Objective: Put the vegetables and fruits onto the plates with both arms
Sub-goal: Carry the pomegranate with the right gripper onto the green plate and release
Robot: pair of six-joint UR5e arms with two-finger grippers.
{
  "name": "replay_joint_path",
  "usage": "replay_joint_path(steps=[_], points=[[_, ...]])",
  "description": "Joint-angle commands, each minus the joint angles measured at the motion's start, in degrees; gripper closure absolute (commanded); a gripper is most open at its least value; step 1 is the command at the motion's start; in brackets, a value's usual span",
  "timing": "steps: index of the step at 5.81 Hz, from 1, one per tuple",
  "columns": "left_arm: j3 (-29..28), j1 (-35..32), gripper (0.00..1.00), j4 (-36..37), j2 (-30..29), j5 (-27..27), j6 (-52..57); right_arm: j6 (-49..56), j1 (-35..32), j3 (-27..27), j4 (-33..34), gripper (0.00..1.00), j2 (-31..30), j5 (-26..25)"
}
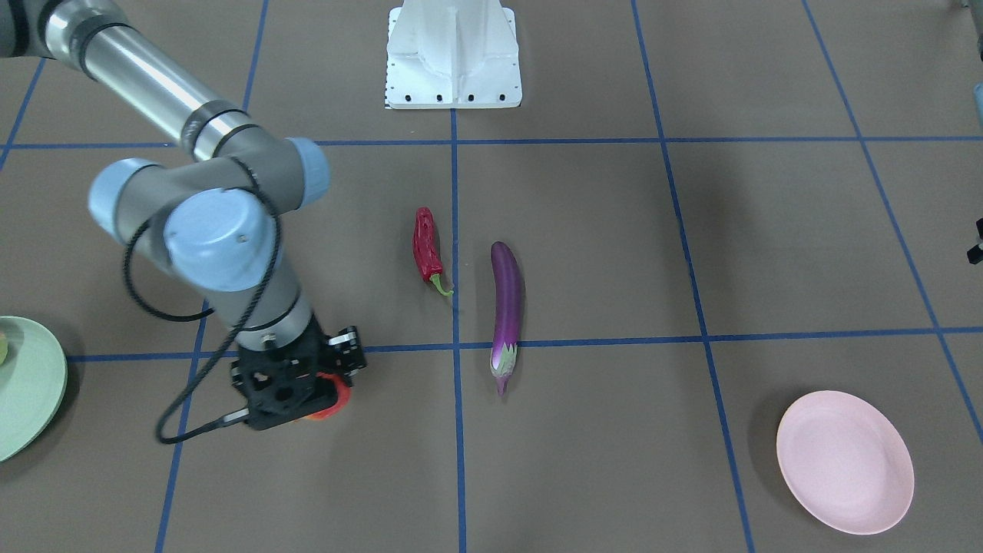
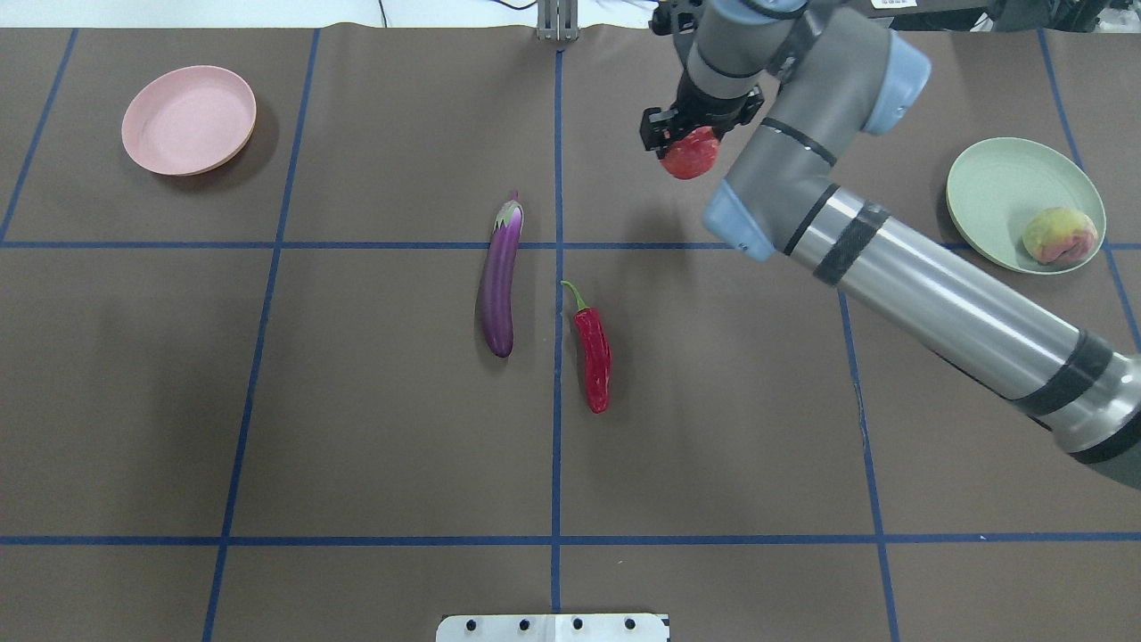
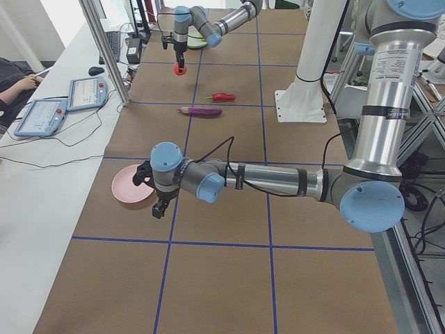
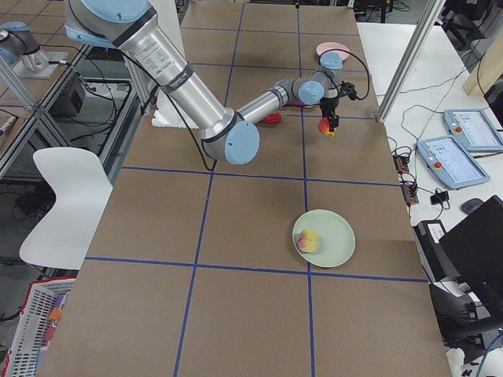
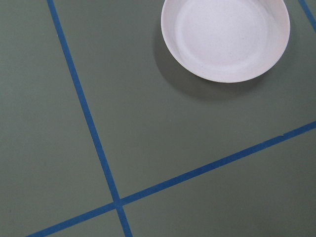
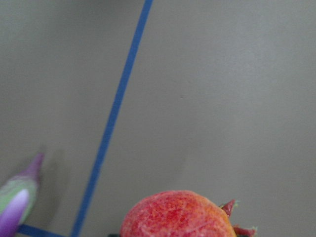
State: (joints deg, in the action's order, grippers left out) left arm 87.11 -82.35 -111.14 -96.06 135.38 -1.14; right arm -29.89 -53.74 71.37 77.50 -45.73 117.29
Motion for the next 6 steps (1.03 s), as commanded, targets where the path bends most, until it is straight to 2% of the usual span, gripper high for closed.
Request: replay_joint_path(steps=[1, 3, 4, 5, 6], points=[[0.08, 0.00, 0.00, -0.13, 0.00, 0.06, 0.00, 19.68, -9.93, -0.96, -0.24, 1.00, -8.63, 6.18], [0.08, 0.00, 0.00, -0.13, 0.00, 0.06, 0.00, 31.33, -14.70, -4.28, -1.47, 1.00, -15.06, 5.68], [0.08, 0.00, 0.00, -0.13, 0.00, 0.14, 0.00, 31.55, -15.33, -5.35, -1.82, 1.00, -16.92, 5.50], [-0.01, 0.00, 0.00, -0.22, 0.00, 0.58, 0.00, 31.47, -16.38, -5.28, -1.83, 0.74, -18.76, 5.67], [0.08, 0.00, 0.00, -0.31, 0.00, 0.76, 0.00, 30.77, -16.48, -5.28, -1.83, 0.01, -19.65, 5.85]])
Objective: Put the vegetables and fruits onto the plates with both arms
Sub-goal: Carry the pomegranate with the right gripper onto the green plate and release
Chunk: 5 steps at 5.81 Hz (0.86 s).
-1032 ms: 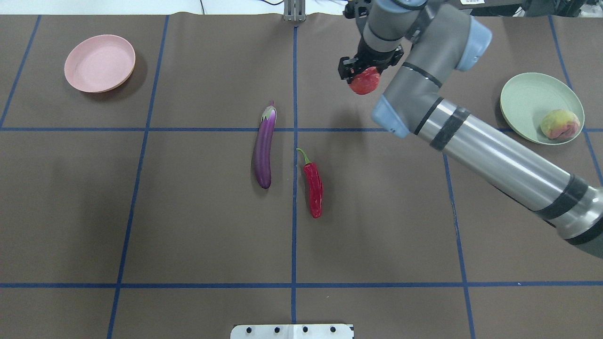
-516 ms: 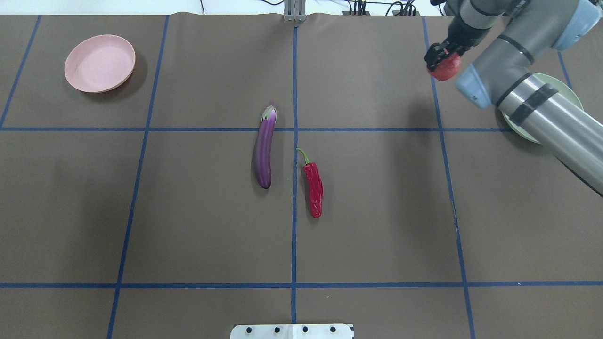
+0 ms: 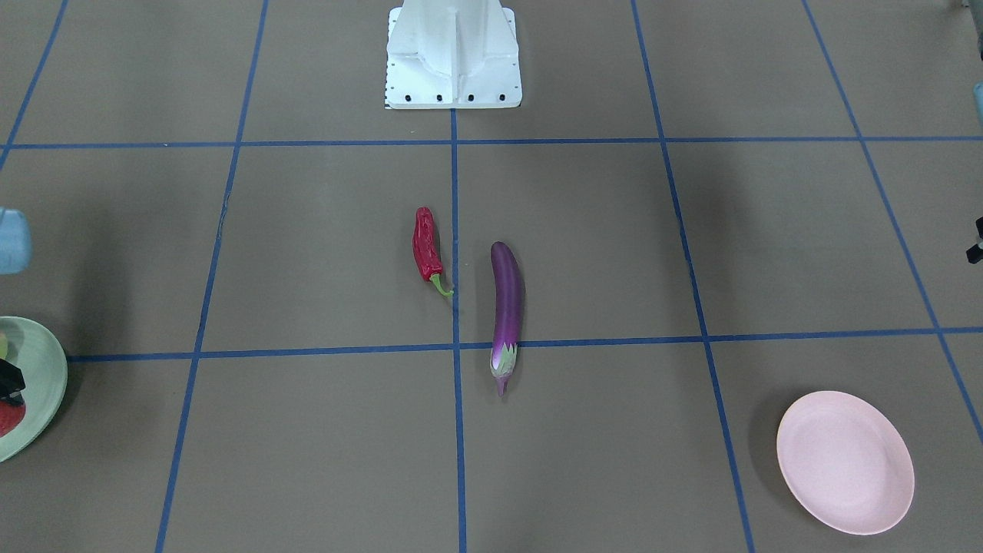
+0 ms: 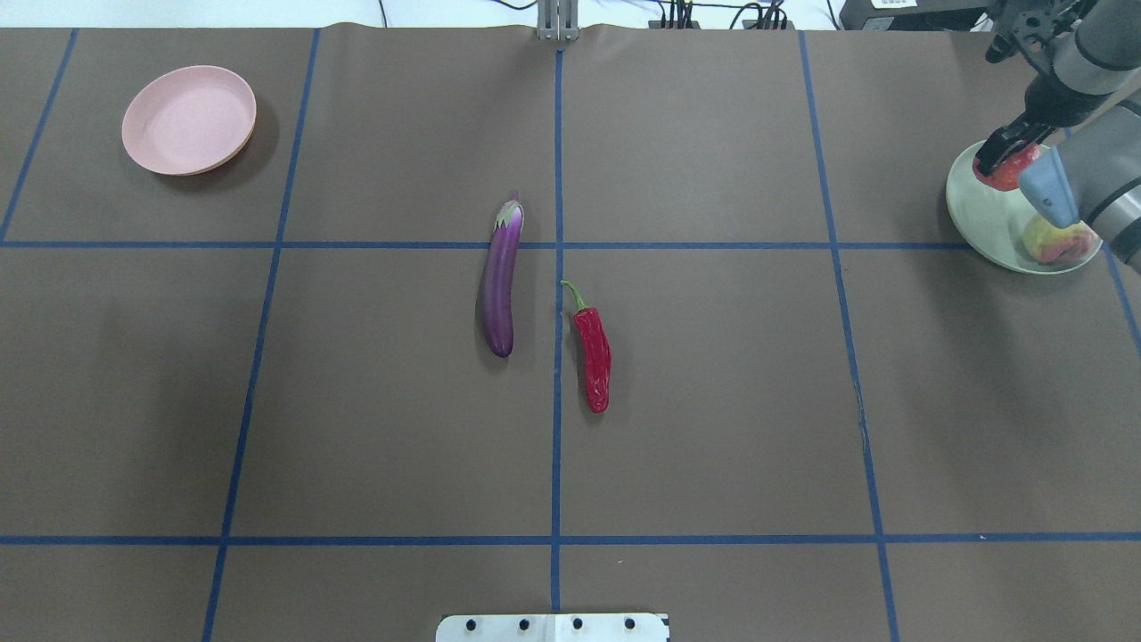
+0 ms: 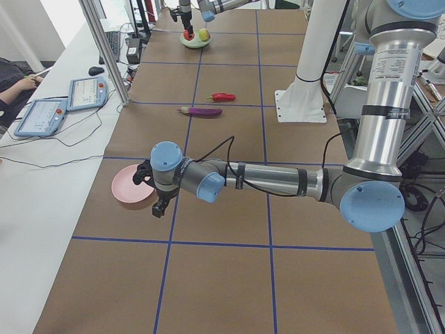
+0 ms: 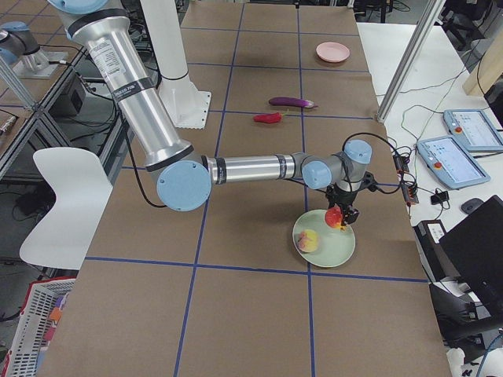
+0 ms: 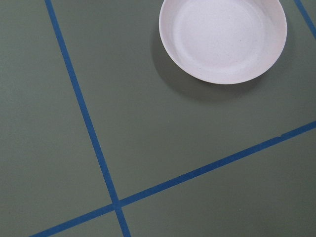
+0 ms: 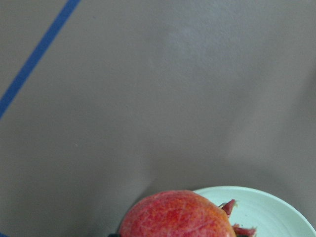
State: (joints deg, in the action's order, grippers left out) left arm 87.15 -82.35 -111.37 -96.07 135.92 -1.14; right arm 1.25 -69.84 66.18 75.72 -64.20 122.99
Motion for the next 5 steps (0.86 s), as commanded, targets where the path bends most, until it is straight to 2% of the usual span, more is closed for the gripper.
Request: replay_joint_path(steps=[1, 2, 3, 4, 5], points=[[0.12, 0.00, 0.00, 0.53, 0.00, 0.74, 0.00, -1.50, -3.78, 0.17, 0.31, 0.00, -1.98, 2.06], [0.12, 0.00, 0.00, 0.62, 0.00, 2.75, -3.05, -1.60, -9.47, 0.52, 2.05, 0.00, -2.51, 10.17], [1.52, 0.00, 0.00, 0.54, 0.00, 4.94, -10.04, -1.60, -13.62, 6.18, 7.20, 0.00, -5.47, 11.30], [2.75, 0.17, 0.00, 0.27, 0.00, 5.14, -14.72, -1.60, -17.05, 15.46, 16.65, 0.00, -9.59, 11.14], [5.89, 1.39, 0.00, -1.64, 0.44, 5.14, -14.50, -0.91, -19.70, 25.74, 20.57, 0.00, -16.07, 10.26]])
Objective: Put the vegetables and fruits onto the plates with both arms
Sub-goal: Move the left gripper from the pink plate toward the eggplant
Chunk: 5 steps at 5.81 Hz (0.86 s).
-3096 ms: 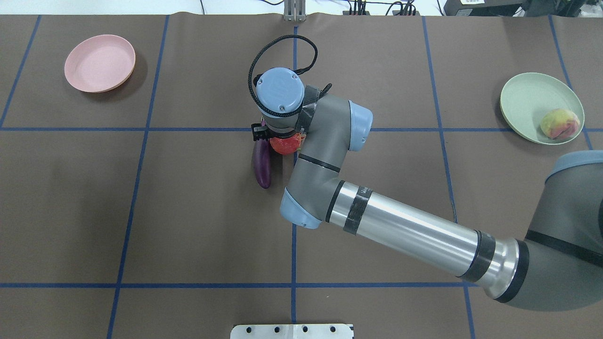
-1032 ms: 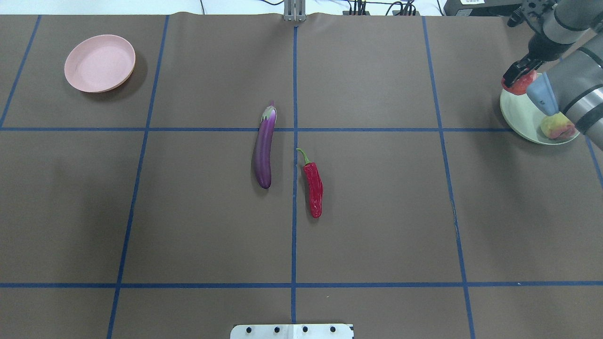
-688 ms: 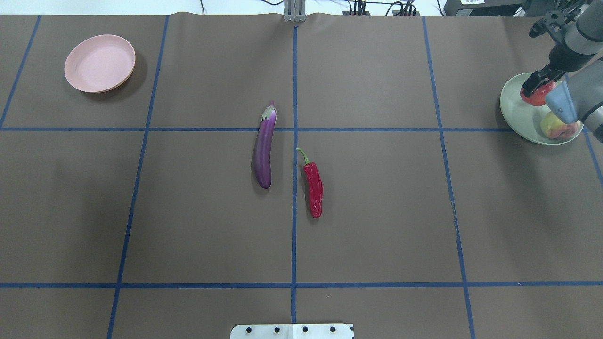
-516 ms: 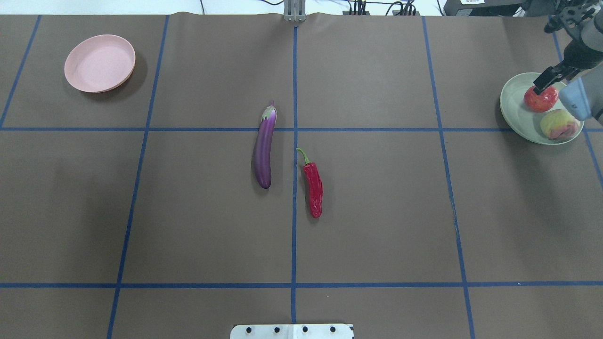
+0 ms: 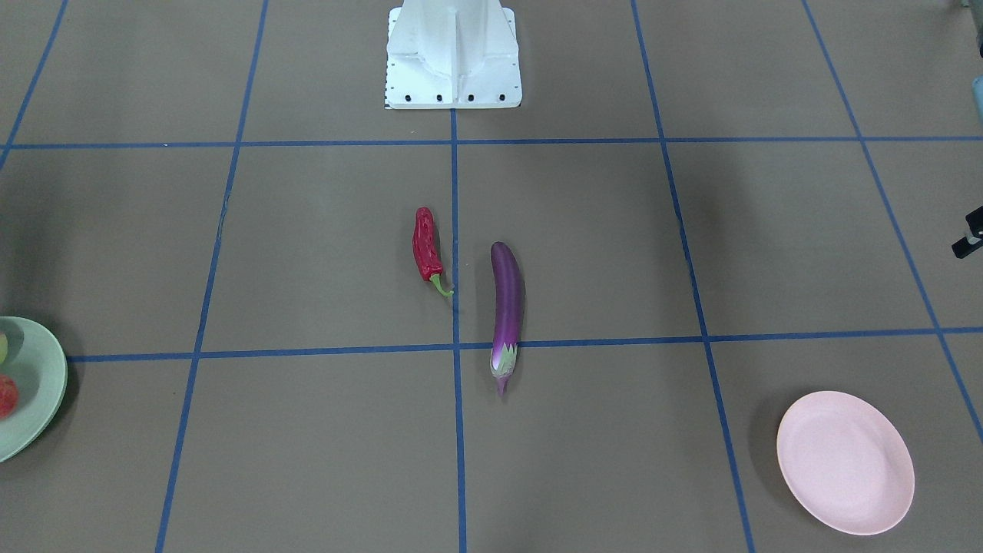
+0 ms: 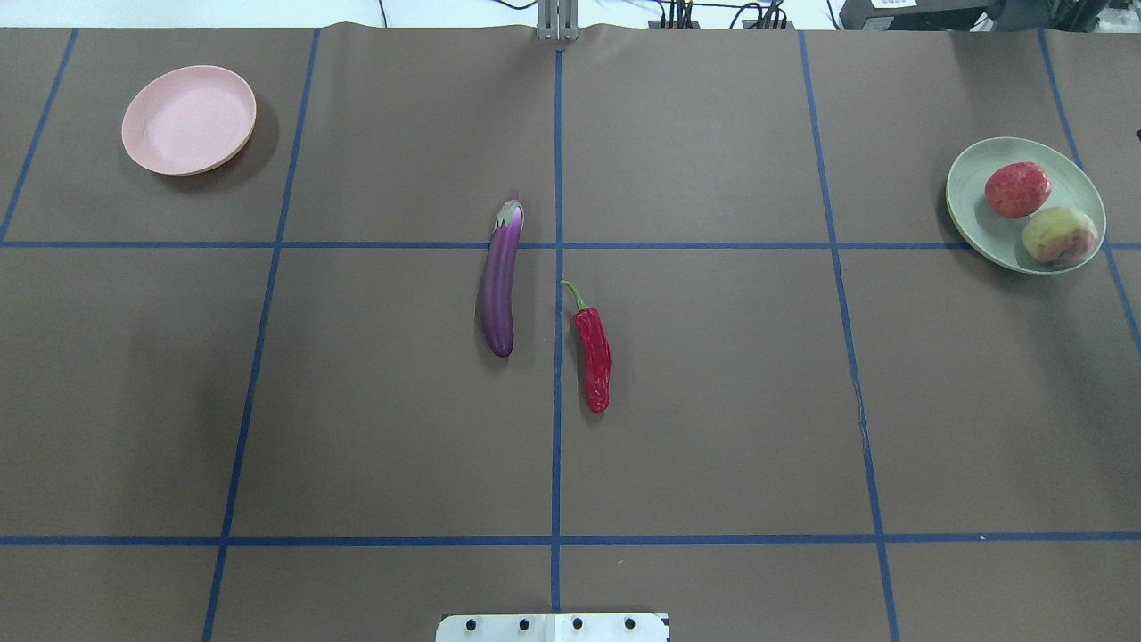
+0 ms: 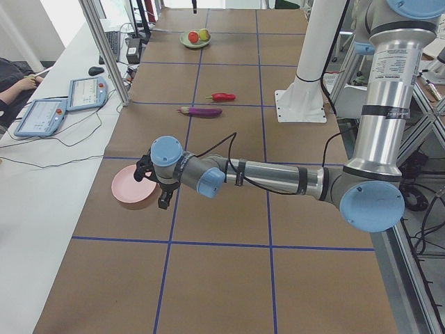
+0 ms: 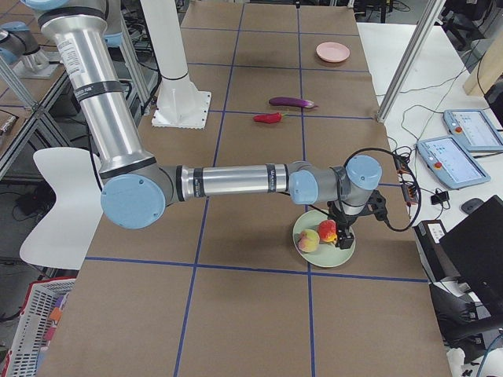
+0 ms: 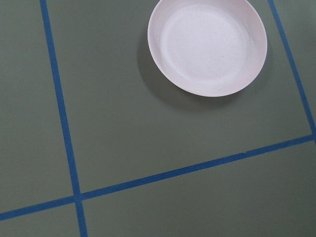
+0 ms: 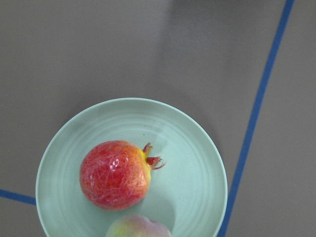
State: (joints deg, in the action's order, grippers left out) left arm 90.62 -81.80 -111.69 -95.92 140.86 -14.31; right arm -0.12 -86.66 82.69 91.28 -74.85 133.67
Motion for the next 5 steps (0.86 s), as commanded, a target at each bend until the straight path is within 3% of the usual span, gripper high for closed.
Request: replay_joint_path(steps=[1, 2, 4, 5], points=[[4.46, 3.55, 0.00, -0.90, 1.16, -0.14, -2.12, 0.21, -3.60, 15.94, 5.14, 0.00, -11.57, -1.64], [6.13, 8.02, 0.00, 1.62, -0.40, -0.06, -4.47, 0.03, -3.60, 17.57, 4.79, 0.00, -14.16, -3.74], [7.64, 20.82, 0.00, 3.41, -10.11, -1.27, -27.47, 0.65, -3.52, 17.85, 4.43, 0.00, -15.32, -3.59], [7.64, 28.55, 0.00, 3.67, -13.73, -9.03, -37.62, 0.65, -3.52, 17.85, 4.43, 0.00, -15.33, -3.59]])
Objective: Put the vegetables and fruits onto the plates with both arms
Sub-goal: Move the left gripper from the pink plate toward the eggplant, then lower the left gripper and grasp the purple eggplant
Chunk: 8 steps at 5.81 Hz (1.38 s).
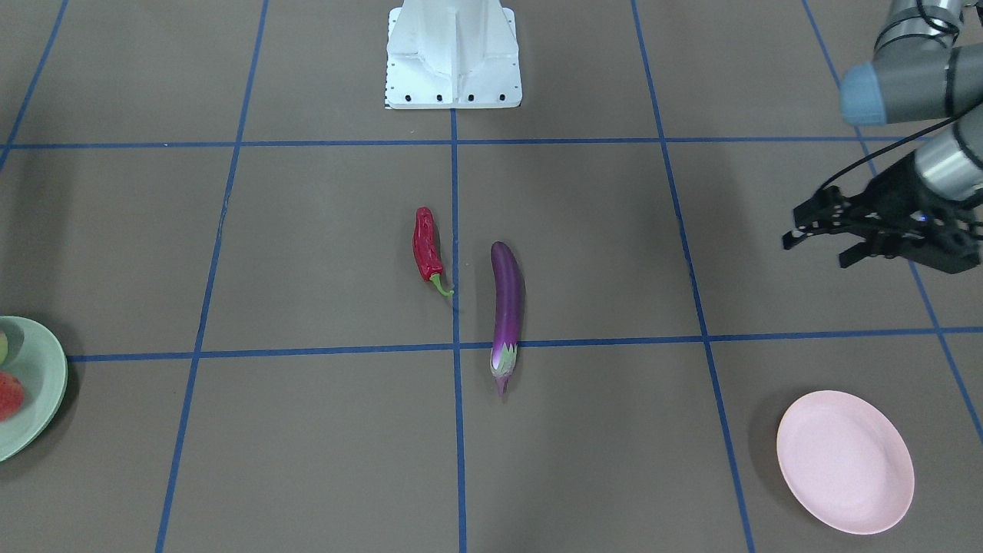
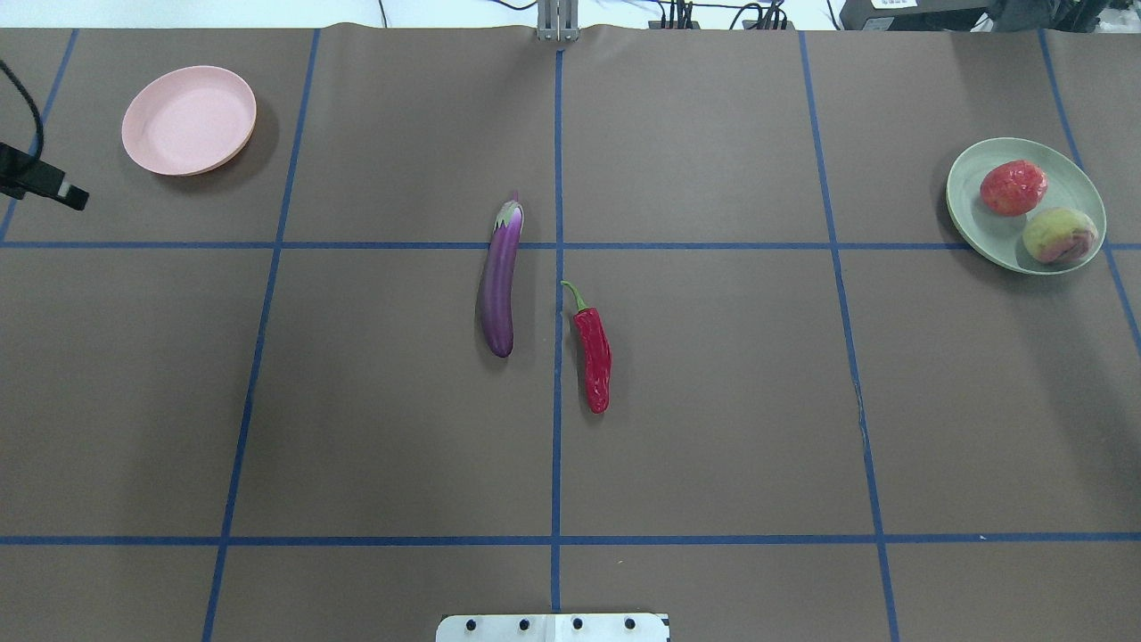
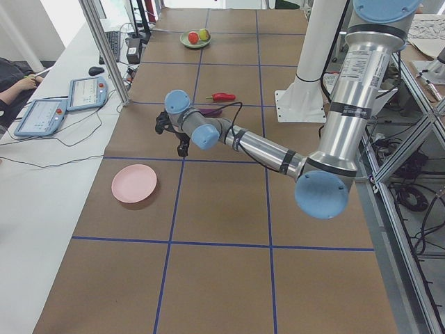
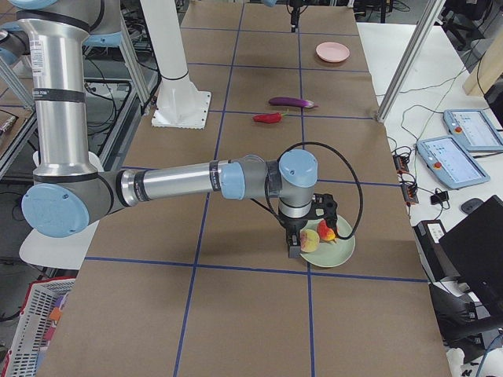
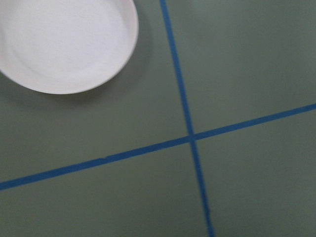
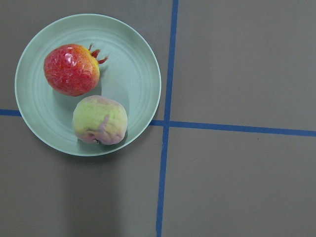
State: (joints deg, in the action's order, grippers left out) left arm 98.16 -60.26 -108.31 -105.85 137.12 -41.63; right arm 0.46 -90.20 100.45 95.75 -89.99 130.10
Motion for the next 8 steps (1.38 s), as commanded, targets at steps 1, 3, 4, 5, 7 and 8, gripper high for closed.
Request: replay_joint_path(steps=[1, 3, 4, 5, 7, 8], points=[[-1.21, 15.09, 0.00, 0.64, -7.58, -10.51, -18.41, -0.02, 0.02, 0.44, -0.04, 0.00, -0.19, -0.11], [-7.87, 25.14, 0.00, 11.73, -21.16, -21.92, -25.06, 0.07, 0.02, 0.53, -0.04, 0.00, -0.10, -0.19], [-12.42, 27.19, 0.00, 14.77, -26.72, -23.55, -27.52, 0.07, 0.02, 0.53, -0.04, 0.00, -0.10, -0.19], [-15.60, 27.91, 0.00, 14.62, -29.47, -23.57, -29.89, -0.02, 0.02, 0.53, -0.04, 0.00, -0.10, -0.19], [-16.07, 27.83, 0.13, 14.62, -29.77, -23.57, -29.83, -0.02, 0.02, 0.53, -0.04, 0.00, -0.10, -0.19], [-16.60, 27.91, 0.22, 14.54, -29.77, -23.57, -29.83, -0.11, 0.11, 0.53, -0.04, 0.00, 0.07, -0.19]])
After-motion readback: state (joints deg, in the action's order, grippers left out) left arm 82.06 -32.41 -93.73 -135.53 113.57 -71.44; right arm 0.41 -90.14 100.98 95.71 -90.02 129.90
